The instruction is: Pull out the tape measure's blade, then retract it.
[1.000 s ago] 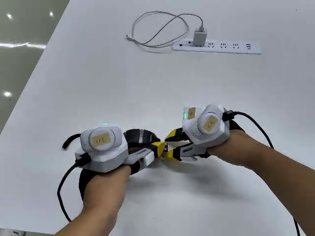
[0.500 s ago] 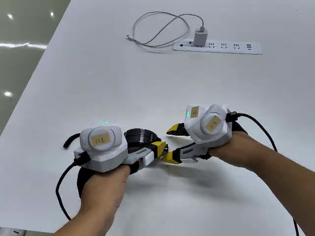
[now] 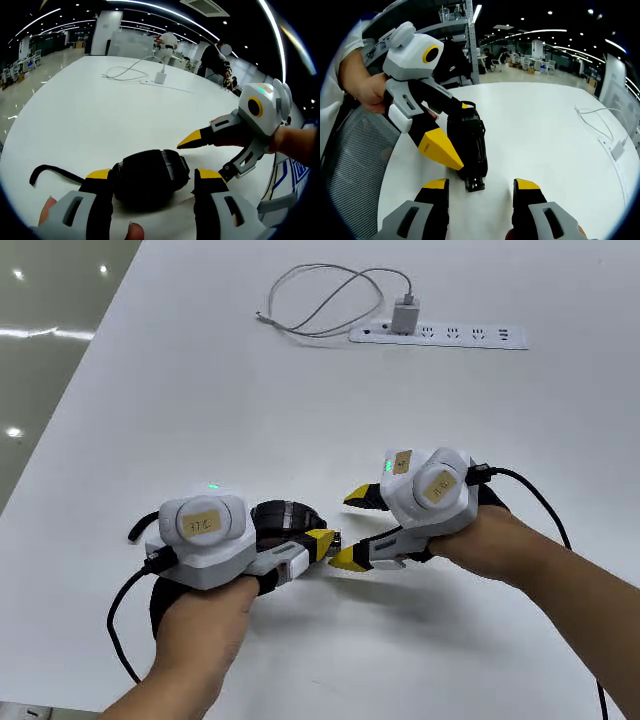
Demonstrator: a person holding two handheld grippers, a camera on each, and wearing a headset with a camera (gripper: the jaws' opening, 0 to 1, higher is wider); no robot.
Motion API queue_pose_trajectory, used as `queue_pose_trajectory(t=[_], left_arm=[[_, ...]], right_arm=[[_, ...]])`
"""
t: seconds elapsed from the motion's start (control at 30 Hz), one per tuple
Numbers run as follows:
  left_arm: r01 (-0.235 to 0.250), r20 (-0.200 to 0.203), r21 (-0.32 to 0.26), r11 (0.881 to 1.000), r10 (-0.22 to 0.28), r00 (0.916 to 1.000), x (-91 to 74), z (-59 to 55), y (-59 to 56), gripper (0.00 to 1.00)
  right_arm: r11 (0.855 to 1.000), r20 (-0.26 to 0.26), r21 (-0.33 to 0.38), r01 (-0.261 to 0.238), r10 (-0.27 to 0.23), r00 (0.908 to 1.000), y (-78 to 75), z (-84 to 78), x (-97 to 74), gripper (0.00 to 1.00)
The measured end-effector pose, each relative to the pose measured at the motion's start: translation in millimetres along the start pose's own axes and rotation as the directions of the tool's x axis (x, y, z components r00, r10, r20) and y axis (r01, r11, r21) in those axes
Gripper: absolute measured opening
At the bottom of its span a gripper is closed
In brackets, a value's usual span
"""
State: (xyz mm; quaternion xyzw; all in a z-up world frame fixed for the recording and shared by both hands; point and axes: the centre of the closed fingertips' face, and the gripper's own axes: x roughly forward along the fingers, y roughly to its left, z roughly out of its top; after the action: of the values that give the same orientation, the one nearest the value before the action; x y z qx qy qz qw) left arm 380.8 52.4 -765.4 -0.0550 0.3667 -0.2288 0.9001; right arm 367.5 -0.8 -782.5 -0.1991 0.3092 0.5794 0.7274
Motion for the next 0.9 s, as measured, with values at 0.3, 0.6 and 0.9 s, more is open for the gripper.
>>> queue_pose_trajectory(t=[0.3, 0.6, 0.9], left_arm=[[0.031, -0.002, 0.05, 0.998, -0.031, 0.9995, -6.1, 2.2, -4.5, 0.64], [0.072, 0.007, 0.107, 0.992, -0.073, 0.9973, -13.0, 4.9, -7.7, 0.68], [0.093, 0.007, 0.151, 0.984, -0.095, 0.9955, -20.8, 3.7, -10.1, 0.74]], right_arm=[[1.0, -0.002, 0.013, 0.018, -0.018, 0.9998, 0.9, -5.3, -11.8, 0.53], [0.998, 0.027, 0.05, 0.05, -0.051, 0.9983, 3.9, -7.1, -29.4, 0.56], [0.993, 0.048, 0.086, 0.074, -0.079, 0.9957, 9.4, -11.5, -43.2, 0.59]])
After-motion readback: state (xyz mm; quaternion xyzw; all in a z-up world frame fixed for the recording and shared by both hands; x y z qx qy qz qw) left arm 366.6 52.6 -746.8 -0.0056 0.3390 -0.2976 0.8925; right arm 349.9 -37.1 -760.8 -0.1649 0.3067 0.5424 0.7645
